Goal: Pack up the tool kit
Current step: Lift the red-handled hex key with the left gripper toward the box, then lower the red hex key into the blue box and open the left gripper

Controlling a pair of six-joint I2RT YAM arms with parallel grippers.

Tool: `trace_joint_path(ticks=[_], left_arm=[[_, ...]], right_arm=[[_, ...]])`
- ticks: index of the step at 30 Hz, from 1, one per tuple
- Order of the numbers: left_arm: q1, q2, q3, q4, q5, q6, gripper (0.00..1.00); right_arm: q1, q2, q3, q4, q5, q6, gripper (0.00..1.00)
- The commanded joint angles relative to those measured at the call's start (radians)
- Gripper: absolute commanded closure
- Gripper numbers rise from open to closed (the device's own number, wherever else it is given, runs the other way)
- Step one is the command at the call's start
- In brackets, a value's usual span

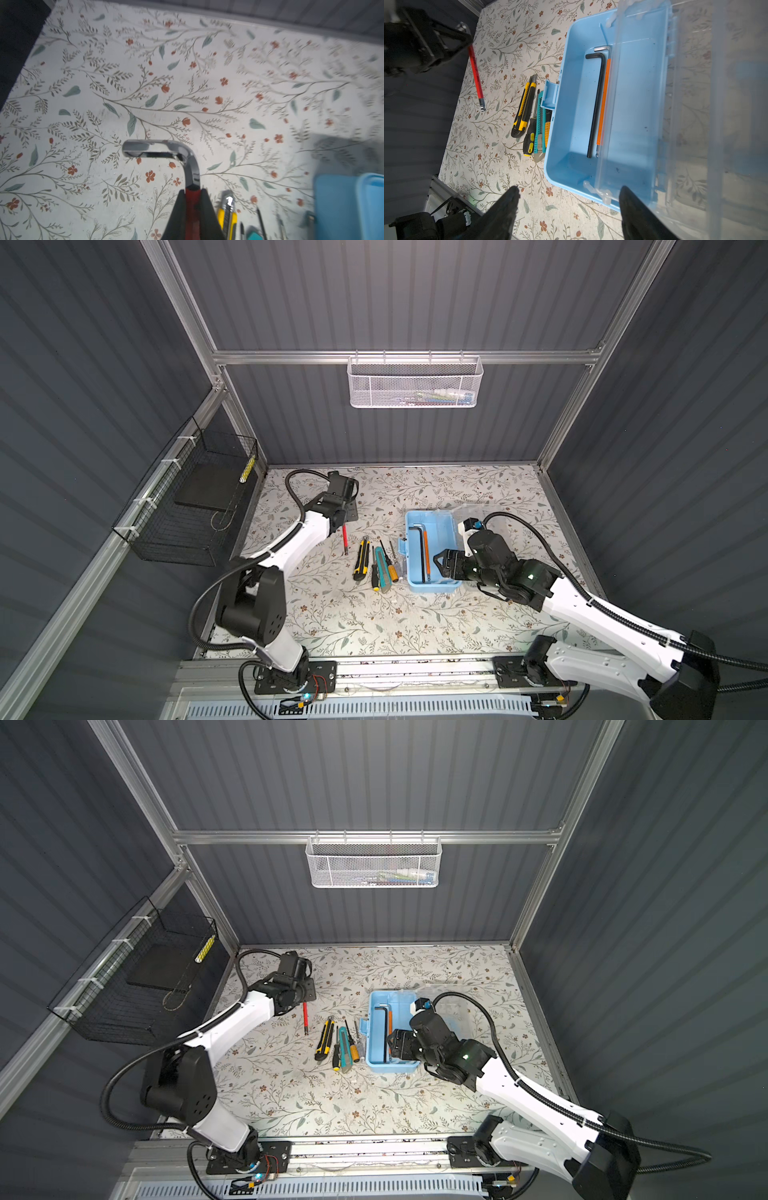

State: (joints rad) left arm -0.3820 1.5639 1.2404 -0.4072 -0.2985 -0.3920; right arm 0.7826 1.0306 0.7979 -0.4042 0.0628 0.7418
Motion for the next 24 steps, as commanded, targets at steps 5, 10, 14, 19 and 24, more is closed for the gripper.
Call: trace_joint_path(ticks=[5, 10, 14, 19, 24], left_arm=[[-0.07, -0.161, -0.038, 0.009, 0.2, -0.127, 1.0], [-0.231, -0.192, -0.095, 0.143, 0.227, -0.277, 1.0], [-0.333, -0.159, -0.115, 0.243, 0.171, -0.349, 1.0], [-0.441, -0.011, -0.024, 0.244, 0.116, -0.336, 1.0], [-0.478, 0.113, 0.028, 0.263, 0.088, -0.358, 1.0]], right_arm=[[-0.014, -0.032, -0.014, -0.012, 0.002, 0.013, 0.24], [-0.022, -0.055, -0.012, -0.023, 0.008, 0.014, 0.24], [-0.023, -0.065, -0.008, -0.041, 0.012, 0.013, 0.24], [-0.024, -0.092, -0.017, -0.059, 0.029, 0.013, 0.24], [-0.032, -0.112, -0.035, -0.056, 0.029, 0.016, 0.24]])
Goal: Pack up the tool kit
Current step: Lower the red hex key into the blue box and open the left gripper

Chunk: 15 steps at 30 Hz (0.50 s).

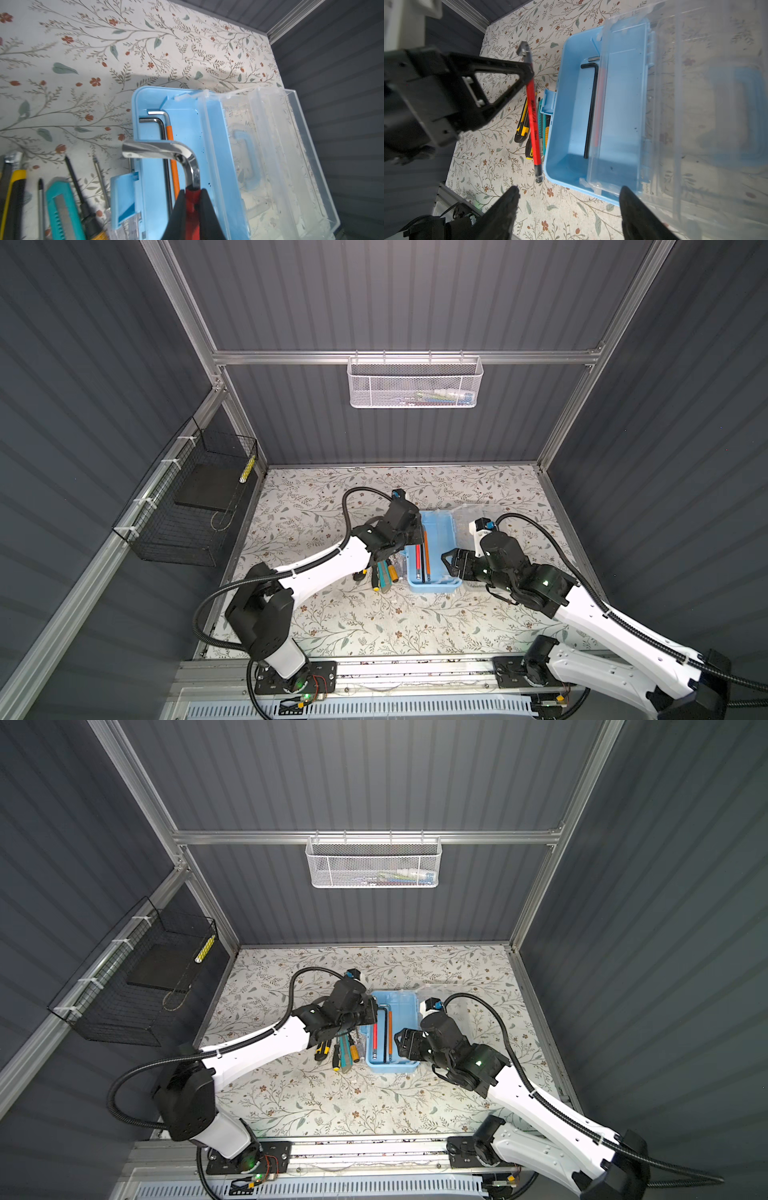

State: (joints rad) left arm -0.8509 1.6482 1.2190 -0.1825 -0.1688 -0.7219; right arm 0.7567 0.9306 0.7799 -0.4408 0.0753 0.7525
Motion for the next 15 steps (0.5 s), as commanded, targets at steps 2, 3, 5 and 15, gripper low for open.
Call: trace_joint_path(ticks=[2, 3, 5, 15], left_arm=[[-0.018, 0.068, 0.073, 0.035, -0.064, -0.025, 1.0], [-0.02, 0.09, 0.086, 0.026, -0.078, -0.021, 1.0], [-0.026, 0.126, 0.107, 0.012, -0.105, -0.017, 1.0], [-0.029, 0.302, 0.234, -0.072, -0.145, -0.014, 1.0]], right_arm=[[-0.008, -0.015, -0.02, -0.022, 0.016, 0.004, 0.24], [-0.01, -0.018, -0.023, -0.024, 0.017, 0.004, 0.24], [-0.014, -0.024, -0.032, -0.02, 0.018, 0.001, 0.24], [-0.039, -0.023, -0.059, -0.011, -0.002, -0.007, 0.24]])
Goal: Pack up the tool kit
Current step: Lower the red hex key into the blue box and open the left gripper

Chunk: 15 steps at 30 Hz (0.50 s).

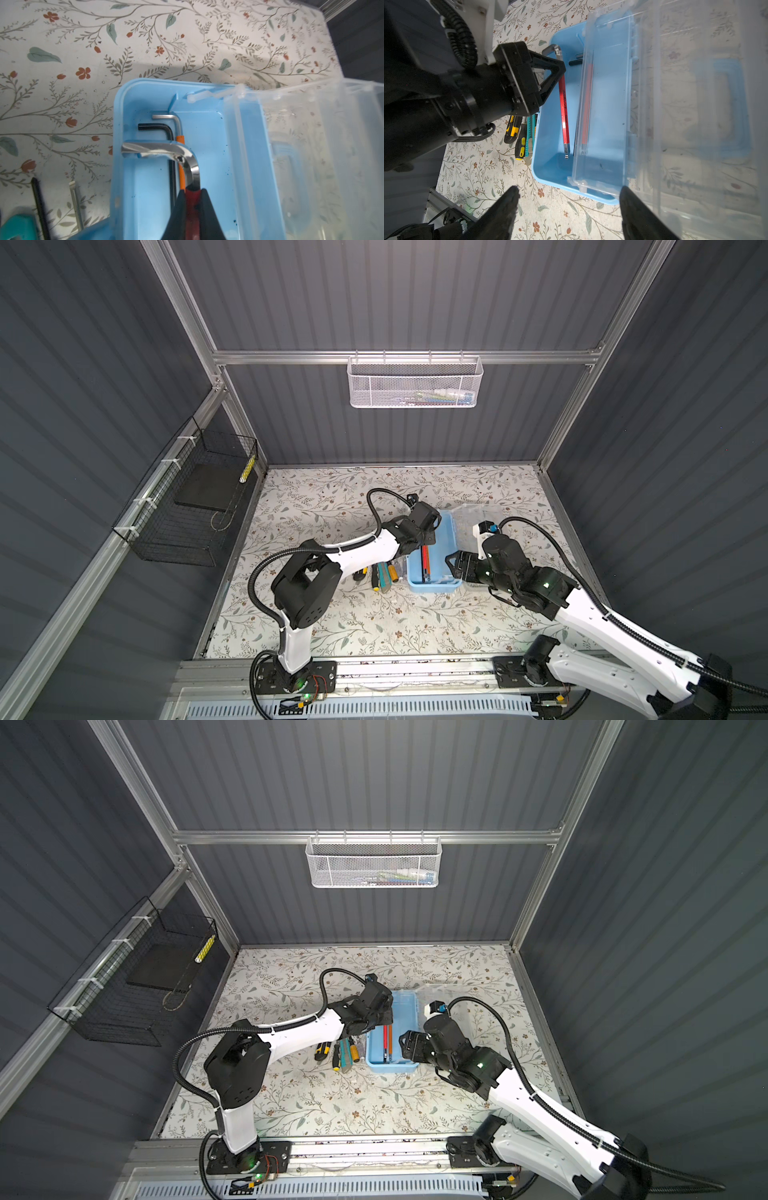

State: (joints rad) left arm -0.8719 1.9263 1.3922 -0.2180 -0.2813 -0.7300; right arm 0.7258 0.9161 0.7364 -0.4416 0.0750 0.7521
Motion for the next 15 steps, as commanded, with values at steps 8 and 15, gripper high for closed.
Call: trace_joint_path(ticks=[8, 15], left_arm=[[-0.007, 0.101, 0.119, -0.111, -0.061, 0.02, 1.0], [-0.008, 0.127, 0.136, -0.143, -0.074, 0.028, 0.86]], right_arm=[[-0.023, 0.01, -0.004, 0.005, -0.02, -0.012, 0.24], [-0.025, 0.012, -0.003, 0.014, -0.031, -0.01, 0.23]])
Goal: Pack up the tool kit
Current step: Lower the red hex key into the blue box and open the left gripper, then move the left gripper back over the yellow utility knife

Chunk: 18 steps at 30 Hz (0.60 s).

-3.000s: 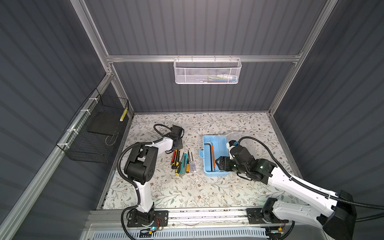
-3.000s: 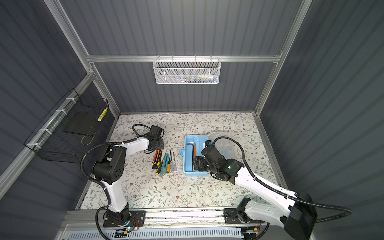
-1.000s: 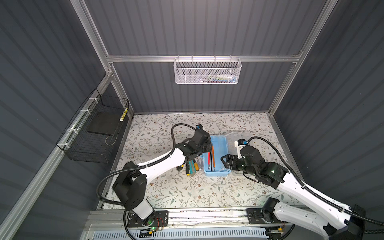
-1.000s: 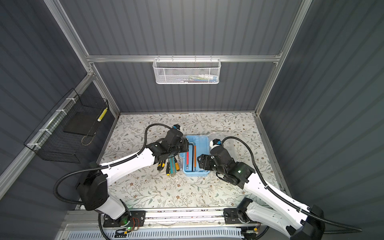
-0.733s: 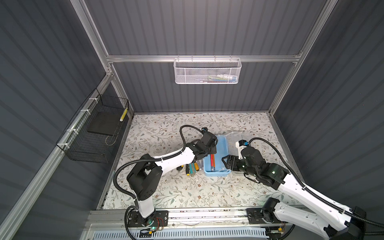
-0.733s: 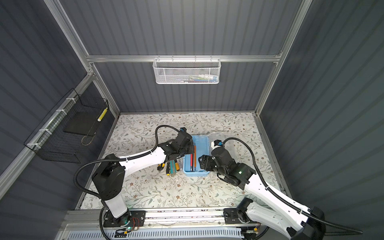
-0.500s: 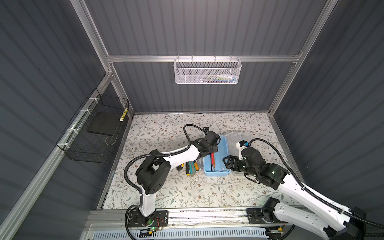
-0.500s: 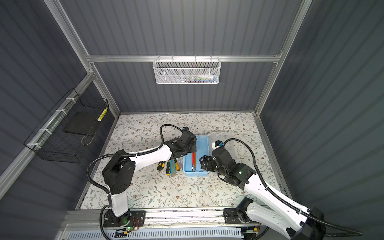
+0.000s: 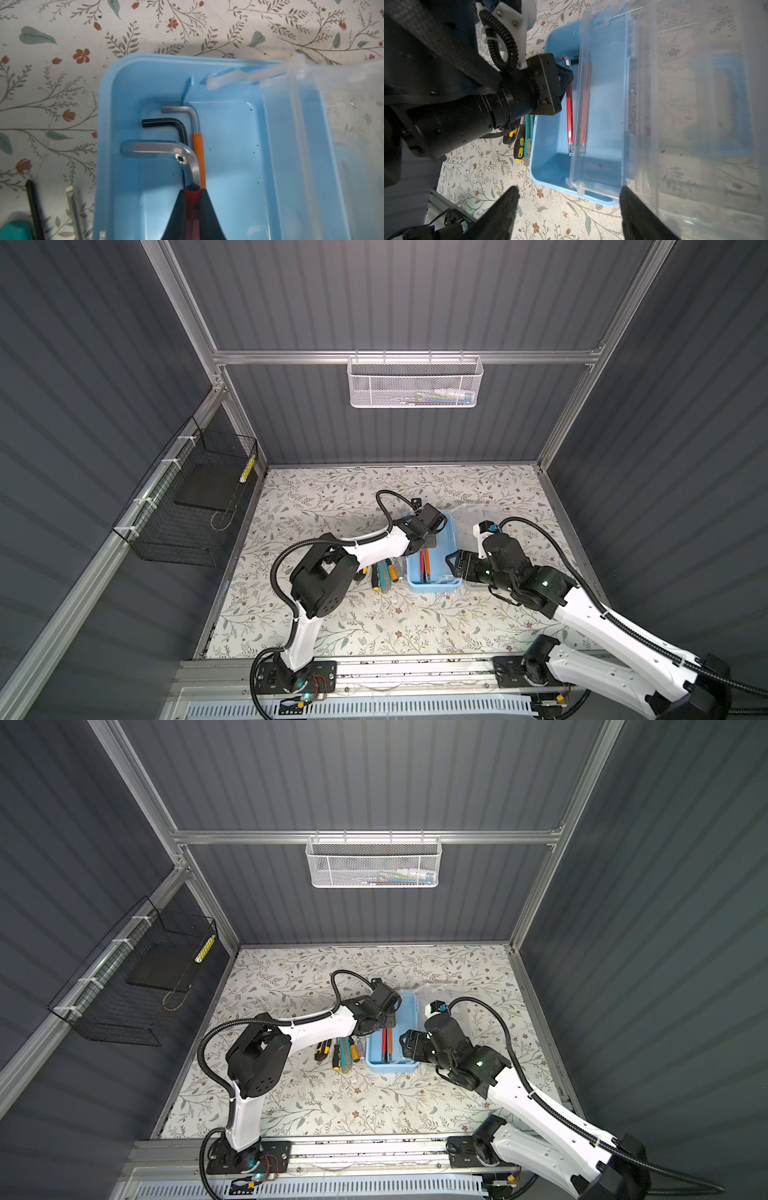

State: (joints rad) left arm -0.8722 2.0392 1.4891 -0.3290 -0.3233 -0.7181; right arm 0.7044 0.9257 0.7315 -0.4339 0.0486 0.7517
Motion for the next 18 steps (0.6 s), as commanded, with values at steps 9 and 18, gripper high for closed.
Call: trace_joint_path(ticks=[9, 18], left_arm=[[-0.008, 0.009, 0.066, -0.04, -0.043, 0.027, 0.71], [-0.008, -0.116, -0.005, 0.023, 0.049, 0.117, 0.68]], right_arm=[[-0.005, -0.02, 0.012, -0.015, 0.002, -0.015, 0.22], [-0.006, -0.022, 0.034, -0.039, 0.0, -0.039, 0.22]])
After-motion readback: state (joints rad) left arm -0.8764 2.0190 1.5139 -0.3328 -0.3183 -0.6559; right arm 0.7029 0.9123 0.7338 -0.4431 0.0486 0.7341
